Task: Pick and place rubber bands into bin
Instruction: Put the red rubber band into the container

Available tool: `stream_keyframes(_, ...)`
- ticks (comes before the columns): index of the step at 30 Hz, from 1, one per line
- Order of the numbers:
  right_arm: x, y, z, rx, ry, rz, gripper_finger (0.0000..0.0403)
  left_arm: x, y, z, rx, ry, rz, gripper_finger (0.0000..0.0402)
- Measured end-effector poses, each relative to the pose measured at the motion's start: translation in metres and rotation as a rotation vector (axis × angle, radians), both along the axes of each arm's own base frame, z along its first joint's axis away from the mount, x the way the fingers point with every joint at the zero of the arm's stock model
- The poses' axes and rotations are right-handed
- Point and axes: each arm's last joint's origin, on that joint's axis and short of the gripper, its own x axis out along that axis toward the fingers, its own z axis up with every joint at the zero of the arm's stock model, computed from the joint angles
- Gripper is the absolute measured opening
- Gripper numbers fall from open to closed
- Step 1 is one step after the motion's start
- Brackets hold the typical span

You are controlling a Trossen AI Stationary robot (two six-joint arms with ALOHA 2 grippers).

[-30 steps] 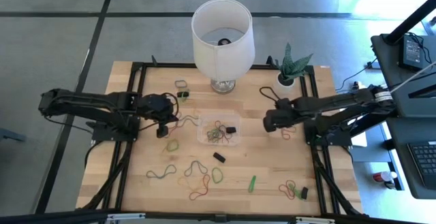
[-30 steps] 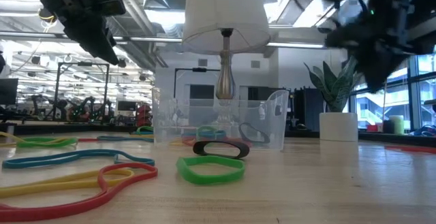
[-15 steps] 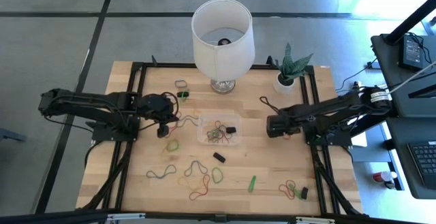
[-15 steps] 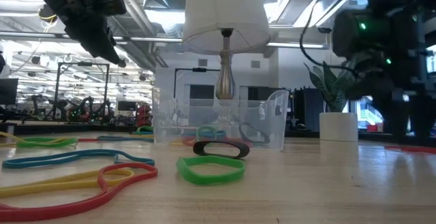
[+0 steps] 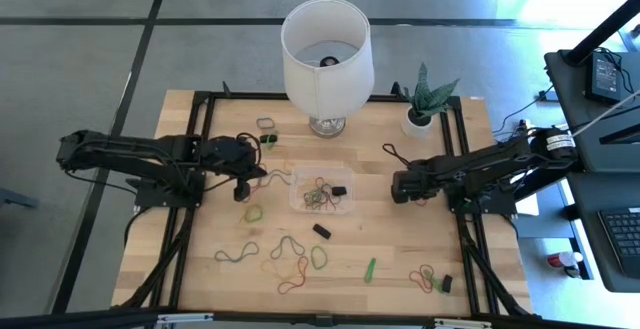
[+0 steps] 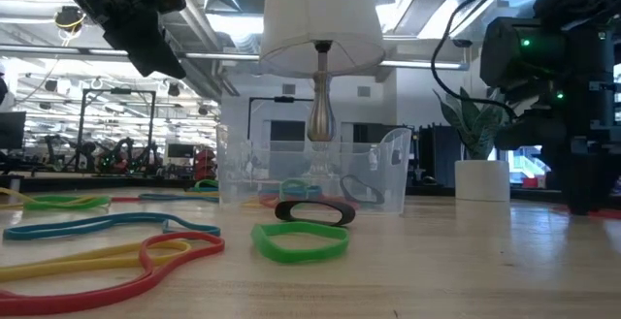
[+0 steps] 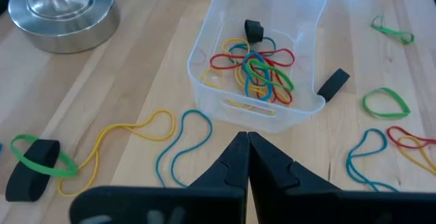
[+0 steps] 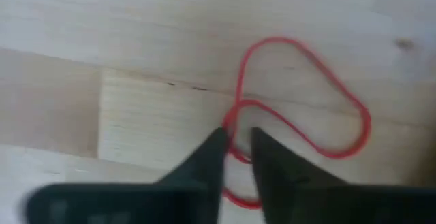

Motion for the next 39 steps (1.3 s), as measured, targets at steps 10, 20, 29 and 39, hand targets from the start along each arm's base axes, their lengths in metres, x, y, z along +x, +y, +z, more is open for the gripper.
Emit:
stream_keyframes(10,0.027,0.008,0.042,-0.131,-0.058,0.149,0.0003,0.000,0.000,0.000,0.001,0.001,0.001,0.0003)
stream_keyframes(20,0.078,0.026,0.145,-0.425,-0.325,0.294,0.0001,0.000,0.000,0.000,0.009,0.002,0.006,0.0002)
stream_keyframes(29,0.152,0.038,0.187,-0.534,-0.396,0.532,0.0000,0.000,0.002,0.000,0.054,0.003,0.059,0.0002)
stream_keyframes(39,0.219,0.047,0.148,-0.533,-0.259,0.701,0.0000,0.000,0.002,0.000,0.053,0.004,0.057,0.0001)
